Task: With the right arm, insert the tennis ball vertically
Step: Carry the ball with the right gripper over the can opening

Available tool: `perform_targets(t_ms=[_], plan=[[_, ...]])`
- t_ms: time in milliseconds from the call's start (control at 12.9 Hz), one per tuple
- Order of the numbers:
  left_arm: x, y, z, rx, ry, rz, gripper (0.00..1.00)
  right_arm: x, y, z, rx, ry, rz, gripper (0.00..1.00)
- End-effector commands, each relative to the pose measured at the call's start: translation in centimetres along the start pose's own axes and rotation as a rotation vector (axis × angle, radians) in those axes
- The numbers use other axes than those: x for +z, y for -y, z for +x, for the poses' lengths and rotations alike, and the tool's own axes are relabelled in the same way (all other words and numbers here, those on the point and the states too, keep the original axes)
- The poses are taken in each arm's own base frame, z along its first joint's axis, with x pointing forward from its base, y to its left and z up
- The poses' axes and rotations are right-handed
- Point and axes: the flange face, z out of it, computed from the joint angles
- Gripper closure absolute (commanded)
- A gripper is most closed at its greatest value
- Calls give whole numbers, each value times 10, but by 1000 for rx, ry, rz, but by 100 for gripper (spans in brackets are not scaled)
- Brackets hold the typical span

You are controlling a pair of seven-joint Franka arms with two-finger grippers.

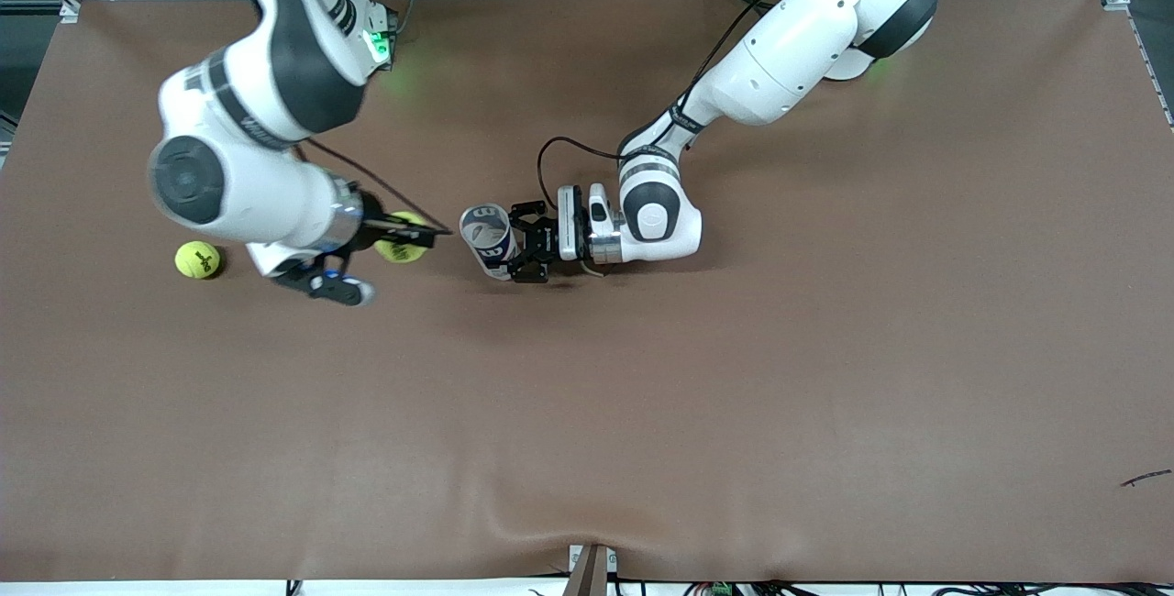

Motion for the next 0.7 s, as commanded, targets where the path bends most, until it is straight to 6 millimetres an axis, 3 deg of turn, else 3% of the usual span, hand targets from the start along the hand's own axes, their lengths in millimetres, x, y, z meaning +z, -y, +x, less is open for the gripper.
perform_targets(t_ms=[0, 310, 619], plan=[[3, 1, -2, 28, -4, 7, 25, 15, 27, -24, 127, 7, 4, 77], [5, -1, -1, 50, -4, 3, 25, 71, 62, -39, 218, 23, -45, 77], [5, -1, -1, 49, -1, 5, 25, 88, 56, -34, 244, 43, -76, 73]])
